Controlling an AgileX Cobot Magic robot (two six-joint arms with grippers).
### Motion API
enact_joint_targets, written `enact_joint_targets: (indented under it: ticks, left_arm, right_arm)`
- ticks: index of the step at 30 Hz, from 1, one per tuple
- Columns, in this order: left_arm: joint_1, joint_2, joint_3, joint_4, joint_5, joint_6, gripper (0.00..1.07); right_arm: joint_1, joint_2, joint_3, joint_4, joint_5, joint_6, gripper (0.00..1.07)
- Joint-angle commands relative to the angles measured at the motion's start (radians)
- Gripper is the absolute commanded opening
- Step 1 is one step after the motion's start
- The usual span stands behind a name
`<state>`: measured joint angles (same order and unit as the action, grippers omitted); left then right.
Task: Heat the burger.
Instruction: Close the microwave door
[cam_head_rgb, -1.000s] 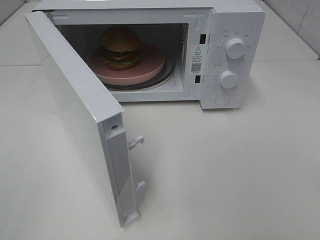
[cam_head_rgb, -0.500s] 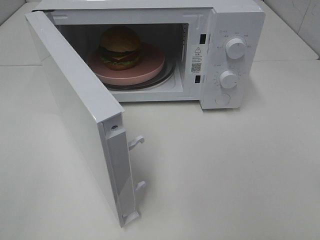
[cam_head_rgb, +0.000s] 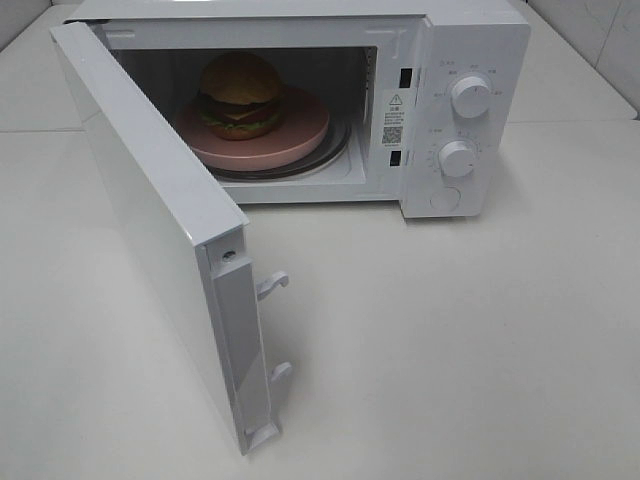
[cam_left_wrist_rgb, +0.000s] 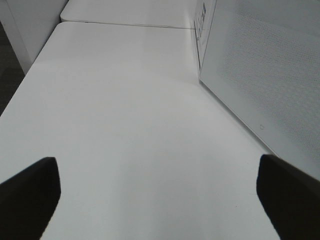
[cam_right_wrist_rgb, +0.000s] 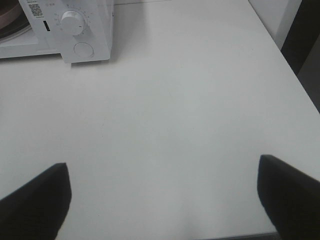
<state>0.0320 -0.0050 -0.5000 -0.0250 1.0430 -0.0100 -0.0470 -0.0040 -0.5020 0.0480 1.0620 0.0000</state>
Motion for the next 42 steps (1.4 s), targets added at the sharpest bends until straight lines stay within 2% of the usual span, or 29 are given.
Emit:
enact_joint_targets:
  ticks: [1,13,17,20,21,23,25,26,29,30,32,34,35,37,38,40,41,42]
  left_arm:
    - [0.003,-0.014,0.002,-0.006,-0.008,-0.003,1.02]
    - [0.003,-0.014,0.001,-0.004,-0.008,-0.003,1.02]
    - [0.003,0.016,-0.004,0.005,-0.015,-0.006,1.02]
    - [0.003,0.088,-0.042,0.008,-0.069,-0.005,1.02]
    - [0.003,0.153,-0.063,0.025,-0.139,-0.005,1.02]
    - [0.003,0.179,-0.064,0.025,-0.18,-0.005,1.02]
    - [0.003,0.275,-0.039,0.034,-0.36,-0.005,1.01]
    - [0.003,0.275,-0.039,0.034,-0.36,-0.005,1.01]
    - [0.003,0.443,0.028,0.025,-0.651,-0.003,0.98]
    - [0.003,0.443,0.028,0.025,-0.651,-0.003,0.98]
    - [0.003,0.537,0.063,0.025,-0.829,-0.003,0.95]
    - [0.003,0.56,0.074,0.025,-0.879,-0.003,0.95]
    - [0.003,0.615,0.105,0.025,-1.004,-0.003,0.92]
    - [0.003,0.641,0.121,0.025,-1.054,-0.003,0.91]
    - [0.003,0.693,0.156,0.025,-1.171,-0.003,0.88]
    - [0.003,0.714,0.171,0.025,-1.227,-0.003,0.84]
    - [0.003,0.761,0.2,0.034,-1.312,-0.004,0.73]
    - [0.003,0.761,0.2,0.034,-1.312,-0.004,0.73]
  right_arm:
    - [0.001,-0.022,0.001,-0.005,-0.007,-0.009,0.97]
    - [0.001,-0.022,0.001,-0.005,-0.007,-0.009,0.97]
    - [0.0,-0.021,0.001,-0.005,-0.007,-0.009,0.97]
    - [0.0,-0.021,0.001,-0.005,-0.007,-0.007,0.97]
    - [0.0,-0.021,0.001,-0.005,-0.007,-0.007,0.97]
    - [0.0,-0.021,0.001,-0.005,-0.007,-0.007,0.97]
    - [0.0,-0.021,0.001,-0.005,-0.007,-0.007,0.97]
    - [0.0,-0.021,0.001,-0.005,-0.007,-0.007,0.97]
    - [0.0,-0.021,0.001,-0.005,-0.007,-0.007,0.97]
    - [0.0,-0.021,0.001,-0.005,-0.007,-0.007,0.97]
    - [0.0,-0.021,0.001,-0.005,-0.007,-0.007,0.97]
    - [0.0,-0.021,0.001,-0.005,-0.007,-0.007,0.97]
    - [0.0,-0.021,0.001,-0.005,-0.007,-0.007,0.97]
    - [0.0,-0.021,0.001,-0.005,-0.007,-0.007,0.97]
    - [0.0,-0.021,0.001,-0.005,-0.007,-0.007,0.97]
    - [0.0,-0.021,0.001,-0.005,-0.007,-0.007,0.97]
    - [0.0,-0.021,0.001,-0.005,-0.007,-0.007,0.97]
    - [0.0,-0.021,0.001,-0.005,-0.007,-0.007,0.97]
